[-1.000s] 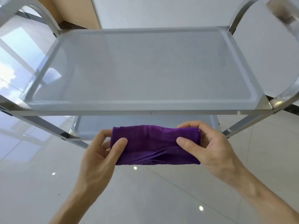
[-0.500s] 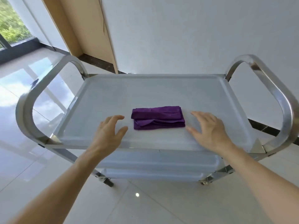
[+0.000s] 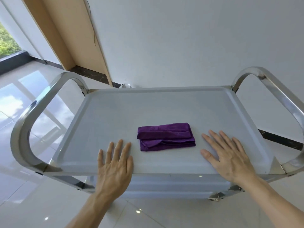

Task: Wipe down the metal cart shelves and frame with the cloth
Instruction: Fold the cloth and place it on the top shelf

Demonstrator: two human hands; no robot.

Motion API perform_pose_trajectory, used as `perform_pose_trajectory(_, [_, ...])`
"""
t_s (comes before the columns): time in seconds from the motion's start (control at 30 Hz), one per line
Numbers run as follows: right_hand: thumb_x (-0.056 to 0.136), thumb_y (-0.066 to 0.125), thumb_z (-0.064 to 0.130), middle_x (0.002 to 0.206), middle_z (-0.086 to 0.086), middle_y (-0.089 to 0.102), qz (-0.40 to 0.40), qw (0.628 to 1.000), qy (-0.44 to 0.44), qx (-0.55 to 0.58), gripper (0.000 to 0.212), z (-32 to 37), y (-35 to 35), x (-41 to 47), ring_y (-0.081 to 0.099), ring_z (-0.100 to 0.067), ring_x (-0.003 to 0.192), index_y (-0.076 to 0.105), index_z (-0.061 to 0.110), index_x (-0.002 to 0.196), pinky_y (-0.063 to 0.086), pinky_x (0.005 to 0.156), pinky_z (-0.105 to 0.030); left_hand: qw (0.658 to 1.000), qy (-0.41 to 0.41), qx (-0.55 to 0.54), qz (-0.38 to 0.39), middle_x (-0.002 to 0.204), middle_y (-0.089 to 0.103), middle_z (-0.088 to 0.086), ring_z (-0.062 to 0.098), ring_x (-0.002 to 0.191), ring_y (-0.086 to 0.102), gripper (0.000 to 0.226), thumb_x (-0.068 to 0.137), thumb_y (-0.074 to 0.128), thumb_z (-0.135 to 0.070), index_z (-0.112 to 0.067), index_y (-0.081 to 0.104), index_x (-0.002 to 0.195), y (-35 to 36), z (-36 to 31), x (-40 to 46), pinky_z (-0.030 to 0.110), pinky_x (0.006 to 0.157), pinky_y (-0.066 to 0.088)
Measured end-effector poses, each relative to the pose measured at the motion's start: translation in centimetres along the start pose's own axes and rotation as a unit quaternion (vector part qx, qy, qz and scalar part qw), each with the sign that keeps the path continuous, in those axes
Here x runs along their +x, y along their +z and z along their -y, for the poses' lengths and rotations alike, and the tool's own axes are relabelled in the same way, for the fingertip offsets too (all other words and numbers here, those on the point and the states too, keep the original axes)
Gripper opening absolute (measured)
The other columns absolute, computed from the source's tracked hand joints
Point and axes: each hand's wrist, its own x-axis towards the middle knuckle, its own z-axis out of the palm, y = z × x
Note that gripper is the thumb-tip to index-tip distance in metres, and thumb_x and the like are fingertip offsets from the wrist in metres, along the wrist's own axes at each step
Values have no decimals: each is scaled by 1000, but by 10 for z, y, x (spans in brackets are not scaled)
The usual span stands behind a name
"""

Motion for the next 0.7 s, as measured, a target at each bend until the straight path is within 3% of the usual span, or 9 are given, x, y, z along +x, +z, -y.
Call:
perform_pose_trajectory(0.23, [87,-6,79,162,25,2,-28,999,46,-3,68,-38,-2,-14,1,-6,152,3,55,150,3,124,-40,999,39,-2,0,166,-5,-10,13,151,-15,71,88,-15,-50,-37,0,157,5,-40,20,44,120,-16])
perform_pose_trajectory(0.43, [90,3,76,162,21,15,-47,995,84,-4,71,-72,-10,-13,11,-10,152,21,48,152,11,123,-43,997,76,-2,2,166,-5,-10,14,151,-14,72,87,-17,-50,-38,-1,156,7,-79,49,43,121,-15])
perform_pose_trajectory(0.7, [88,2,74,163,20,15,-56,992,115,-17,72,-126,-21,11,10,-10,152,20,48,152,9,123,-41,994,108,0,-9,166,2,-9,16,153,-7,72,88,-13,-48,-36,7,157,12,-141,94,43,121,-10])
